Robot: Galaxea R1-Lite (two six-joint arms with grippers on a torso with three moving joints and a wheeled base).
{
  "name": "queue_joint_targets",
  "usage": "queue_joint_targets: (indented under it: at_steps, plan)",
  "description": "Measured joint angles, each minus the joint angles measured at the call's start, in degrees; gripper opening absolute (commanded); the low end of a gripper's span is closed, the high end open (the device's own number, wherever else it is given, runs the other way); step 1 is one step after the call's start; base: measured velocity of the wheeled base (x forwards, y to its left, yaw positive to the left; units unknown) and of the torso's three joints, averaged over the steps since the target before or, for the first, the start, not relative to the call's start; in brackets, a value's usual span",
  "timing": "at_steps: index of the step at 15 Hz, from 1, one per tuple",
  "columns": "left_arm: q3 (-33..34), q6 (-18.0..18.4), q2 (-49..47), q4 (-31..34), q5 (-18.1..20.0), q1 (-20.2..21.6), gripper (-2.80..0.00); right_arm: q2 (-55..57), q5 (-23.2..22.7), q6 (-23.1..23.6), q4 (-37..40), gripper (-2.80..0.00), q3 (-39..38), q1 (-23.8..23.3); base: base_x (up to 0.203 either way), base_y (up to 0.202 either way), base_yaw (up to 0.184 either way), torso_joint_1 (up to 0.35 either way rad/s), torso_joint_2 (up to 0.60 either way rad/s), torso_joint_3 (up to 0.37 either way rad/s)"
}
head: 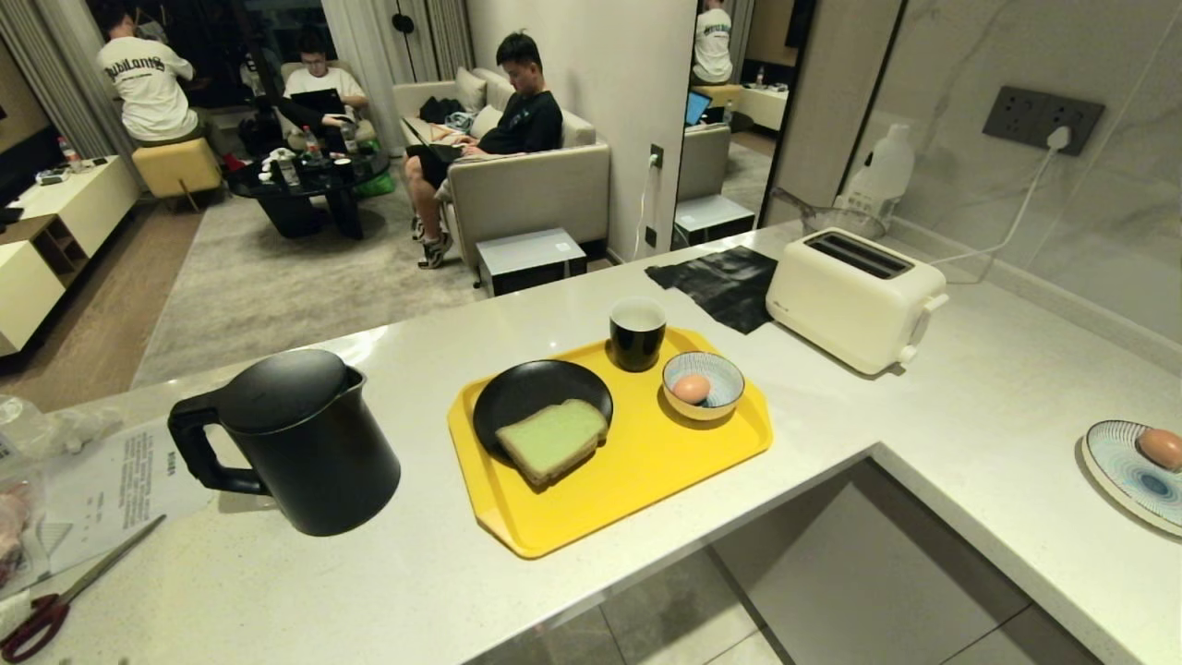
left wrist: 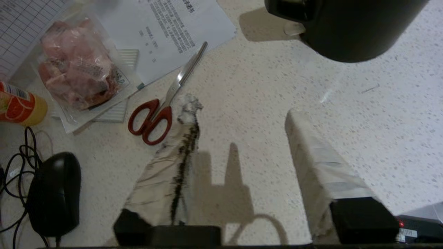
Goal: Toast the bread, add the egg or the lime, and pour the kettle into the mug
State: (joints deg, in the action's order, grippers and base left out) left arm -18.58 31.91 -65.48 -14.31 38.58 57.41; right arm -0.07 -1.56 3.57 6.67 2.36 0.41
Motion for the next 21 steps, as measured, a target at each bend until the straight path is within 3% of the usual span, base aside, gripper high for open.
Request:
queue_joint_targets:
  at_steps: [6,10,16,19,21]
  plan:
    - [-7.8,4.5,-11.35,-0.52,0.41,-0.32,0.0,0.0,0.03,0.01,-0.02,-2.8,0.0,0.0,0.0,0.0,0.0,0.0,0.0,0.0]
    - [-15.62,6.66,-19.1,0.43,-0.08,-5.16,0.0,0.0,0.0,0.0,-0.02,-2.8,0.0,0.0,0.0,0.0,0.0,0.0,0.0,0.0]
    - [-26.67,5.14,-24.64,17.01,-0.99,-9.8,0.0,0.0,0.01,0.01,0.0,-2.8,0.0,0.0,0.0,0.0,0.0,0.0,0.0,0.0]
    - [-28.39,11.69,-25.09,23.28,2.38,-10.02,0.0,0.0,0.02,0.0,0.0,-2.8,0.0,0.0,0.0,0.0,0.0,0.0,0.0,0.0]
    - [-28.41,13.47,-25.29,22.96,2.62,-10.03,0.0,0.0,0.0,0.04,-0.02,-2.8,0.0,0.0,0.0,0.0,0.0,0.0,0.0,0.0]
